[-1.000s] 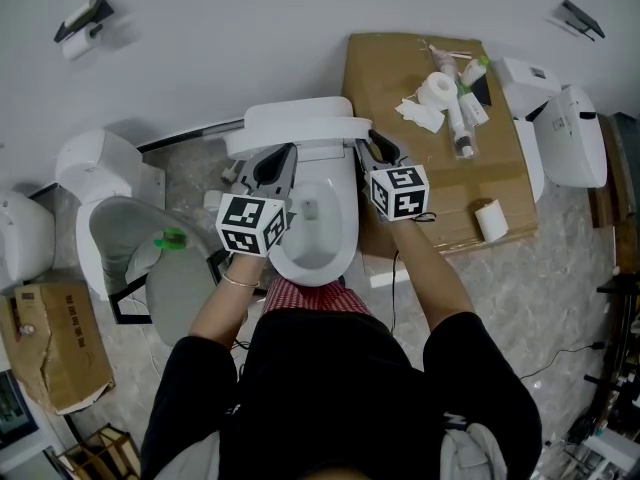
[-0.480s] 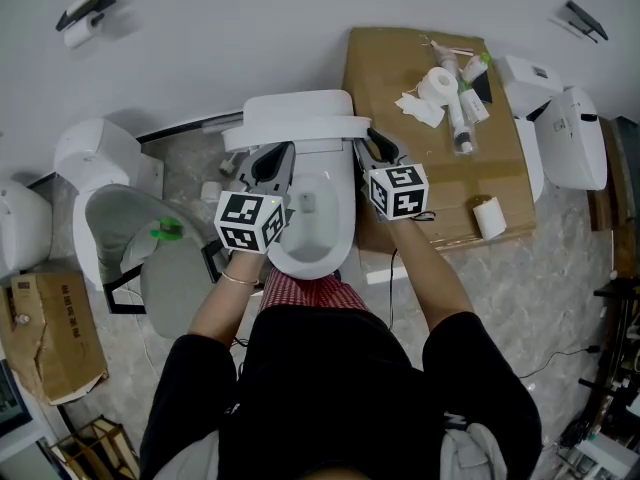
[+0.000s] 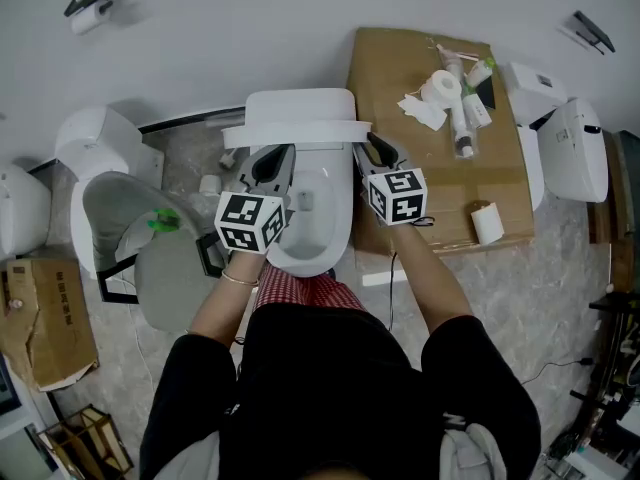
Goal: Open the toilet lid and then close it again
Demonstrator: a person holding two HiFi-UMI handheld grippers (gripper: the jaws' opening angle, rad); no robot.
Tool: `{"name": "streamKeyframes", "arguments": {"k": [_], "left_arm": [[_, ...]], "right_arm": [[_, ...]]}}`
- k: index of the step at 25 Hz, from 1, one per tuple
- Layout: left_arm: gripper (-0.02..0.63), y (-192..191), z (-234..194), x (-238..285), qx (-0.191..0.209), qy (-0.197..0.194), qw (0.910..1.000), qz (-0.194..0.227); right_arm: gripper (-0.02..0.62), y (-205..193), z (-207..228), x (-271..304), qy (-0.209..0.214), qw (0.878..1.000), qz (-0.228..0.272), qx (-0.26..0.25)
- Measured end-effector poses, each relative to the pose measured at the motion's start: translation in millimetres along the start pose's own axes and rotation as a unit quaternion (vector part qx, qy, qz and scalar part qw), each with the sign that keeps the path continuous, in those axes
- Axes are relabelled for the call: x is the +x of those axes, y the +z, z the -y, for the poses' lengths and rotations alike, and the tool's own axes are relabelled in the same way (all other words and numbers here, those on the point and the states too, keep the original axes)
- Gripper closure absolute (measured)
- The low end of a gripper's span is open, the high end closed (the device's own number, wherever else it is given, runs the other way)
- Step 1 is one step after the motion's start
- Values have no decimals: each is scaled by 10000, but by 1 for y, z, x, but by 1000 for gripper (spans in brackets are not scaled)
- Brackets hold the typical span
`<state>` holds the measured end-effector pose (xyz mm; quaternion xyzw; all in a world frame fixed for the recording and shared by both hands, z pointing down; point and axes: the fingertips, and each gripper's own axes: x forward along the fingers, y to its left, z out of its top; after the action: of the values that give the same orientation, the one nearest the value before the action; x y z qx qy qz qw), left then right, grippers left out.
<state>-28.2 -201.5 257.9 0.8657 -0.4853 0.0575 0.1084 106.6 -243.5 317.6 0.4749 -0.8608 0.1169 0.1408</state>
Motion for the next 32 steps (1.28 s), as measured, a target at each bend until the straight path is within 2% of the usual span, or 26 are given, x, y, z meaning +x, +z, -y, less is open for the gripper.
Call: {"name": "streamKeyframes", "arguments": {"k": [7, 16, 22, 26, 27, 28, 32], "left_arm": [[601, -2, 3, -1, -1, -44, 10000, 18], [602, -8, 6, -4, -251, -196, 9995, 54], [601, -16, 11, -11, -131, -426, 9990, -12], [603, -11, 11, -17, -102, -550, 9984, 47], [601, -11, 12, -17, -94, -585, 9982, 47], [602, -11, 12, -18, -91, -620, 9980, 43], [602, -14, 15, -22, -100, -702, 9975, 18]], "right_arm": [[488, -3, -1, -3, 23, 10000, 2, 9], [483, -8, -7, -7, -72, 9999, -75, 97], [485, -15, -12, -17, -270, 9976, -174, 607], [486, -13, -30, -29, -101, 9965, -22, 830], [505, -11, -35, -31, -66, 9967, -3, 811], [557, -10, -41, -33, -57, 9969, 23, 788], [568, -1, -58, -37, -22, 9954, 184, 939]]}}
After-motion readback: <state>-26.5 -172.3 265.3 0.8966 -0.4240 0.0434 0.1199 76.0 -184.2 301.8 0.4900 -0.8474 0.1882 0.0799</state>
